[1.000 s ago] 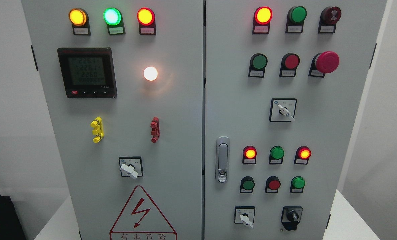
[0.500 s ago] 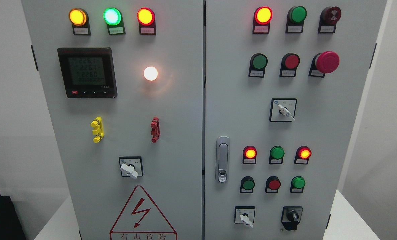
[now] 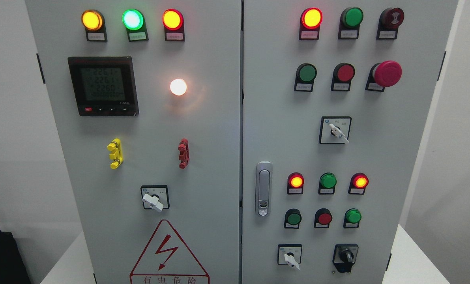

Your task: Trip black knob to open circuit

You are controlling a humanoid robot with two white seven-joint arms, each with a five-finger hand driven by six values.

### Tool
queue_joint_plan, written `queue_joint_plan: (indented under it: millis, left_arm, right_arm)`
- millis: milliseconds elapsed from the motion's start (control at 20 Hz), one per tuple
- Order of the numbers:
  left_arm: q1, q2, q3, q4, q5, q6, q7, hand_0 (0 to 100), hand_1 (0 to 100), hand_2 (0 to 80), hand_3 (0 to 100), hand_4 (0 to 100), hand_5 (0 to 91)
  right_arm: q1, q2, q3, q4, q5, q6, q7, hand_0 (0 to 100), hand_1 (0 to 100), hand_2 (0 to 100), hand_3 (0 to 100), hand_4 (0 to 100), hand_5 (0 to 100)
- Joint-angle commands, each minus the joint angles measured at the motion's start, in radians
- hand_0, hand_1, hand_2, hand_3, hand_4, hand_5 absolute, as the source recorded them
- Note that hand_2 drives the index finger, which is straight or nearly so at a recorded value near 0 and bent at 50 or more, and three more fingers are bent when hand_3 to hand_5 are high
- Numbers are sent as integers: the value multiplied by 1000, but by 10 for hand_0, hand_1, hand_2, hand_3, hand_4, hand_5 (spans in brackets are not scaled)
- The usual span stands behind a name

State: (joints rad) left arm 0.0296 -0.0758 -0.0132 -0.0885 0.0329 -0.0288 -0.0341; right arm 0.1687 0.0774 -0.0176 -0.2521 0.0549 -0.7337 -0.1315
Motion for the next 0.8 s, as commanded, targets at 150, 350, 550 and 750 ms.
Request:
queue_joint_plan:
  millis: [150, 350, 550, 750]
  left_arm:
    - [0, -1, 1, 1, 2, 1, 0, 120, 389, 0, 0, 0, 0]
    - [0, -1, 1, 1, 2, 0, 0, 120, 389, 0, 0, 0, 0]
    - [0, -1, 1, 1, 2, 1, 0, 120, 389, 0, 0, 0, 0]
    - [0, -1, 1, 1, 2, 1, 0, 120, 389, 0, 0, 0, 0]
  right_arm:
    - [5, 2, -4, -96, 2, -363, -5, 274, 506, 0, 1000, 870, 650]
    - [5, 2, -4, -165, 2, -355, -5, 312, 508, 0, 1000, 885, 689]
    - [6, 4, -4, -239, 2, -340, -5, 326, 525, 0, 1000, 901, 720]
    - [24, 13, -4, -349, 0, -322, -5, 363, 528, 0, 1000, 914, 758]
